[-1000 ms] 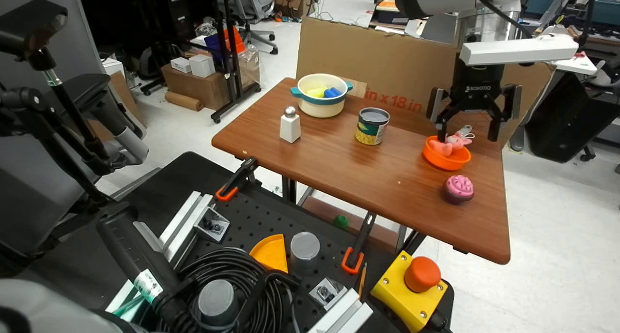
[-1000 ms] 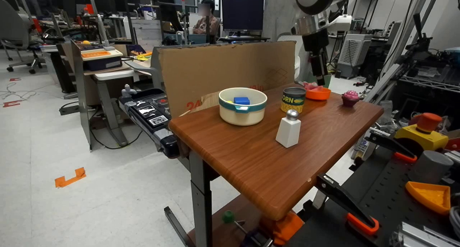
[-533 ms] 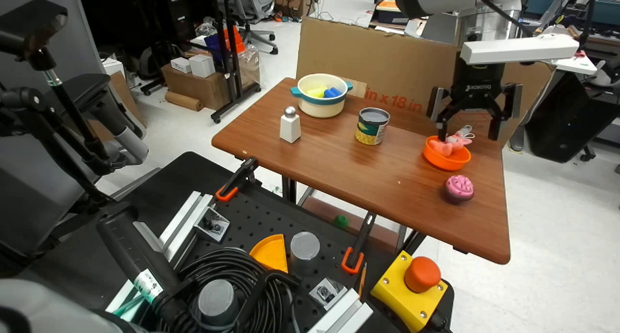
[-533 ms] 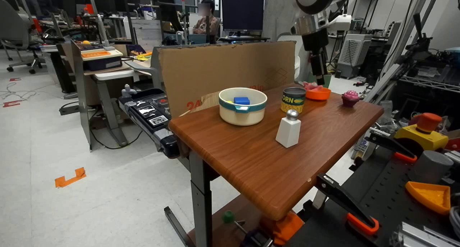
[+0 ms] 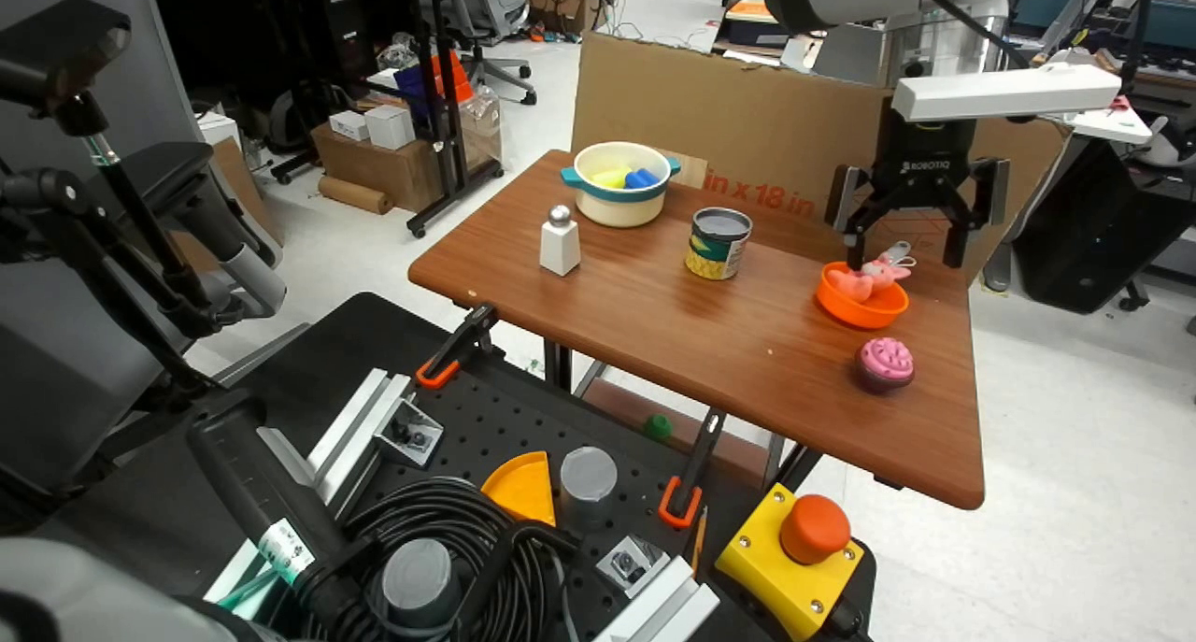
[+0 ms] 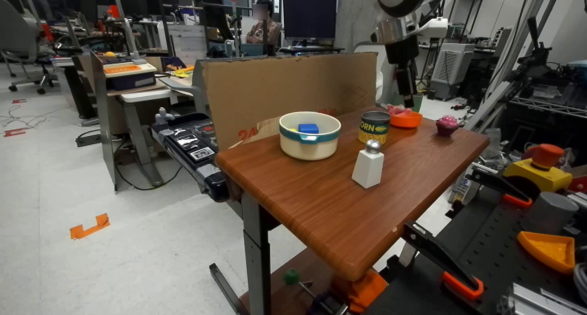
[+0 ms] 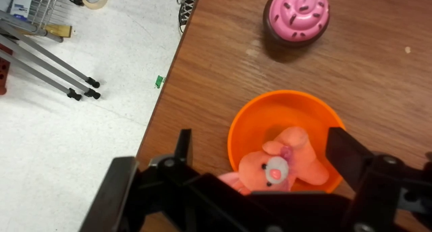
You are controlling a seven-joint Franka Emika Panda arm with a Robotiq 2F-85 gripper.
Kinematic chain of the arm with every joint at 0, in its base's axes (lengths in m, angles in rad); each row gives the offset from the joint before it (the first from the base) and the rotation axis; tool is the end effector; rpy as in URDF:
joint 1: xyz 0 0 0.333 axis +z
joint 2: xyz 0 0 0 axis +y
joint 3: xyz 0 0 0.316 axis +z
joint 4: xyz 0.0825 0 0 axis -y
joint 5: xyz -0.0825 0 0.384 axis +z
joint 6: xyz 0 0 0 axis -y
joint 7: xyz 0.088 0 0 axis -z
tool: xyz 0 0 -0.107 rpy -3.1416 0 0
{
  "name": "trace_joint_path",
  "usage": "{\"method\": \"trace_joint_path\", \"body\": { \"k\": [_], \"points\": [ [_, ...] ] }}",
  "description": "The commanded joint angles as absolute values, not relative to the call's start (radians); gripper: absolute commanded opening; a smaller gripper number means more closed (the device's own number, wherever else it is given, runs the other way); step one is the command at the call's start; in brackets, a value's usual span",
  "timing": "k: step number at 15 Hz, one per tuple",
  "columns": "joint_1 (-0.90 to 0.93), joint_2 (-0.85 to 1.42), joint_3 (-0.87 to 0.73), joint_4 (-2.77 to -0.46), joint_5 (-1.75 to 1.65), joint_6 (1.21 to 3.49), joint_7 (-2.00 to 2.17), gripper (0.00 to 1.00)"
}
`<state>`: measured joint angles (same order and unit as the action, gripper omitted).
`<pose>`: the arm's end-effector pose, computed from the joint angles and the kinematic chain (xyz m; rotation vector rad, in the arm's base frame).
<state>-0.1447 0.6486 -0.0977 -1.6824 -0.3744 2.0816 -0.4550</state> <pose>0.6315 -0.1693 0.2101 2.7685 0.6357 -0.5139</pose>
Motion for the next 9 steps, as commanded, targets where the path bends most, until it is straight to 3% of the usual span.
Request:
{"method": "trace_joint_path", "body": {
  "k": [1, 9],
  "points": [
    [-0.156, 0.653, -0.087, -1.662, -0.378, 2.071, -0.487, 1.0],
    [-0.149, 0.674, -0.075, -1.616, -0.379, 2.023, -0.527, 1.0]
  ]
}}
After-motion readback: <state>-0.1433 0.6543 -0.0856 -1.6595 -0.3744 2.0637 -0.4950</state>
